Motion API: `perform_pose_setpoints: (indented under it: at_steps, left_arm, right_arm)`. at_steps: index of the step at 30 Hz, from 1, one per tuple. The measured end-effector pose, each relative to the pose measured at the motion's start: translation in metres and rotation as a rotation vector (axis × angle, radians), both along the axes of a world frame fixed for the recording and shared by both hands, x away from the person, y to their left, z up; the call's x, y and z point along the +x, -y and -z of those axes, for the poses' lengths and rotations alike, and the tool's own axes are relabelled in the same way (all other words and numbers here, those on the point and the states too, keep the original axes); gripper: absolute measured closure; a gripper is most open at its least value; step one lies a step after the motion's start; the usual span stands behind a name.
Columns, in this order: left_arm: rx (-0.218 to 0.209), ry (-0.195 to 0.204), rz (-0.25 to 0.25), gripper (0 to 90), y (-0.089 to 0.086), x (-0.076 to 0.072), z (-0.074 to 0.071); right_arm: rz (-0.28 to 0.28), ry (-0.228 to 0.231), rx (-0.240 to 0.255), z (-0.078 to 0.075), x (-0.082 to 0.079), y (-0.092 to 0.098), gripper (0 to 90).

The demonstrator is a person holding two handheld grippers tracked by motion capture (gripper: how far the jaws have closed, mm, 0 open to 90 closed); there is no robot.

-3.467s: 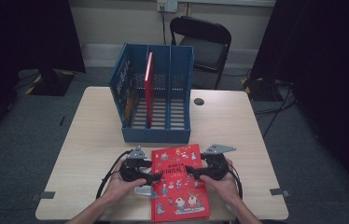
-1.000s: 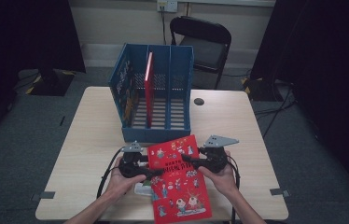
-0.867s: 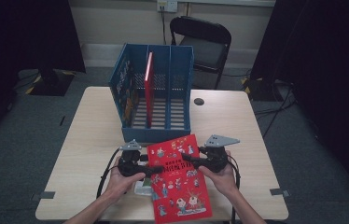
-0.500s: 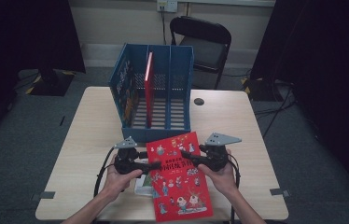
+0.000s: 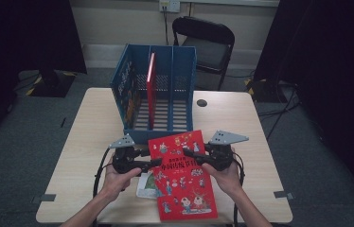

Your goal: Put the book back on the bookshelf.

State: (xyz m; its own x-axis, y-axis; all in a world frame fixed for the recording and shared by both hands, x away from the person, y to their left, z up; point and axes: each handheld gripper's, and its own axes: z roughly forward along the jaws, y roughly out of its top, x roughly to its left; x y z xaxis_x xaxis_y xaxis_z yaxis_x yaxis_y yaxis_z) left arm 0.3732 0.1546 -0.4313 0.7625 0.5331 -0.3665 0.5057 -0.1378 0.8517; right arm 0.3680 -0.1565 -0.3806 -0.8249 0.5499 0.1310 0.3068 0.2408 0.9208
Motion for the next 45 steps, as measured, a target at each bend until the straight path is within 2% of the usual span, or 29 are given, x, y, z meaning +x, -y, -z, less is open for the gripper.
perform_pose_setpoints:
  at_steps: [3,6,8,13,15,16,18,19,21,23,25,26,27,29,35,39,42,44,45]
  left_arm:
    - [-0.010,0.014,-0.001,38.4,-0.001,0.000,-0.003]
    - [-0.008,0.058,-0.015,38.8,0.000,-0.001,-0.011]
    - [-0.024,0.048,-0.012,38.6,0.000,-0.001,-0.012]
    - [0.005,0.035,-0.005,39.1,0.003,-0.001,-0.007]
    - [-0.002,0.024,-0.002,39.0,0.004,-0.001,-0.006]
    - [-0.035,0.005,0.007,39.0,0.003,0.001,-0.007]
    - [-0.022,0.029,0.016,41.6,0.004,0.000,-0.011]
    - [-0.038,0.035,0.026,42.0,0.004,-0.001,-0.013]
    - [-0.042,0.050,0.015,42.7,0.003,-0.002,-0.018]
    - [-0.071,0.050,0.014,43.5,0.000,-0.002,-0.020]
    - [-0.057,0.070,0.013,43.8,-0.002,-0.002,-0.025]
    - [-0.067,0.077,0.011,43.8,-0.002,-0.003,-0.027]
    - [-0.078,0.078,0.013,43.5,-0.002,-0.003,-0.028]
    - [-0.068,0.091,0.021,43.6,-0.002,-0.004,-0.029]
    - [-0.065,0.085,0.041,41.6,0.003,-0.004,-0.026]
    - [-0.071,0.063,0.066,41.1,0.005,-0.001,-0.024]
    - [-0.082,0.045,0.061,40.8,0.008,-0.002,-0.026]
    - [-0.076,0.065,0.066,39.4,0.008,-0.005,-0.031]
    - [-0.090,0.072,0.065,39.6,0.008,-0.007,-0.033]
  right_arm:
    - [-0.002,0.008,0.002,-0.003,-0.001,0.000,65.0]
    - [-0.001,0.033,0.024,-0.009,0.001,0.003,64.6]
    - [0.005,0.040,0.031,-0.009,0.001,0.004,64.2]
    - [-0.002,0.018,0.034,-0.001,0.001,0.007,65.0]
    - [-0.007,0.007,0.035,0.001,0.001,0.008,66.2]
    - [-0.007,0.007,0.035,0.001,0.001,0.008,66.2]
    - [-0.042,0.012,0.039,-0.001,-0.001,0.006,70.2]
    - [-0.056,0.012,0.037,-0.002,-0.002,0.003,72.0]
    - [-0.084,0.012,0.048,-0.005,-0.002,-0.002,73.3]
    - [-0.089,0.030,0.048,-0.009,-0.002,-0.003,73.4]
    - [-0.097,0.056,0.037,-0.013,-0.003,-0.005,73.4]
    - [-0.098,0.065,0.039,-0.015,-0.003,-0.005,73.4]
    - [-0.099,0.073,0.049,-0.016,-0.003,-0.004,73.3]
    - [-0.104,0.083,0.062,-0.015,-0.003,-0.002,72.7]
    - [-0.105,0.081,0.056,-0.011,-0.005,0.001,72.2]
    - [-0.105,0.078,0.060,-0.009,-0.007,0.005,72.2]
    - [-0.098,0.073,0.057,-0.008,-0.008,0.006,72.2]
    - [-0.104,0.079,0.066,-0.008,-0.009,0.008,72.4]
    - [-0.111,0.088,0.073,-0.009,-0.010,0.008,73.1]
